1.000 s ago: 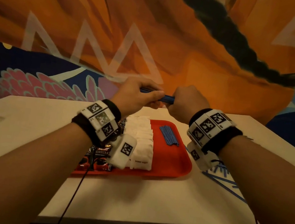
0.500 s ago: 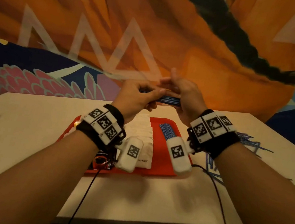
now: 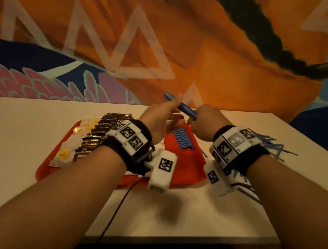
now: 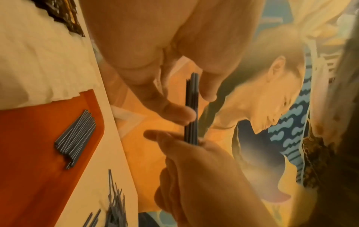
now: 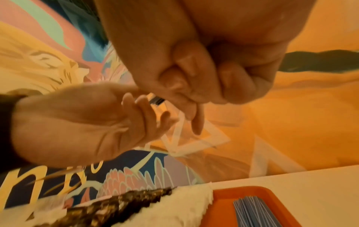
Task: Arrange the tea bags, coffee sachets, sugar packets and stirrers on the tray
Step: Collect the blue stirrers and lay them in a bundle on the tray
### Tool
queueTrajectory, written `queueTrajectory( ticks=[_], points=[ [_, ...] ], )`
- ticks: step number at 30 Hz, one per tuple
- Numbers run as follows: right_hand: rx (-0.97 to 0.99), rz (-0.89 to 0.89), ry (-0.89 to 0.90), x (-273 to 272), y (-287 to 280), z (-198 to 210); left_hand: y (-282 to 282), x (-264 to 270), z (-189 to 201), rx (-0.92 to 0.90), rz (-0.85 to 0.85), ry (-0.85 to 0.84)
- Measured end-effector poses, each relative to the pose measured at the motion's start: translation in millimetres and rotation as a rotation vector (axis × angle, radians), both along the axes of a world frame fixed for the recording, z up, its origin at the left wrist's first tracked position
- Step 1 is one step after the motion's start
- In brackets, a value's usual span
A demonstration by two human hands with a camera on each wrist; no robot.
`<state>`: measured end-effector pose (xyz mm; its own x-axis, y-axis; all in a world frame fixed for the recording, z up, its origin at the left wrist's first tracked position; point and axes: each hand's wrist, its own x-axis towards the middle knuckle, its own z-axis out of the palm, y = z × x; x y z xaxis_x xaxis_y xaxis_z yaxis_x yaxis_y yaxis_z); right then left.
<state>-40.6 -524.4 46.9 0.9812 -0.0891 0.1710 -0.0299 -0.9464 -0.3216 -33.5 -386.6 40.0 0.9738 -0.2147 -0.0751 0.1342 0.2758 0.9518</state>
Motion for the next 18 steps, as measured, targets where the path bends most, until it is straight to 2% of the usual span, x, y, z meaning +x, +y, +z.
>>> queueTrajectory(
  ticks=[4,6,9,11,15,18],
  points=[
    [-0.063,0.021,0.062,-4,4,-19,-26,0,-10,0.015,-0.034,0.023],
    [-0.024,0.096,0.118,-8,-1,-26,-31,5,-17,0.112,-0.019,0.051],
    [0.094,0.236,0.347,-18,-19,-26,-33,15,-28,0.302,-0.077,0.106],
    [0.214,0.241,0.489,-21,-33,-26,-36,21,-36,0.449,-0.136,0.147],
    [0.260,0.202,0.559,-18,-54,-38,-48,24,-45,0.650,-0.230,0.195],
    [0.382,0.221,0.647,-18,-64,-43,-54,24,-50,0.764,-0.286,0.235]
  ],
)
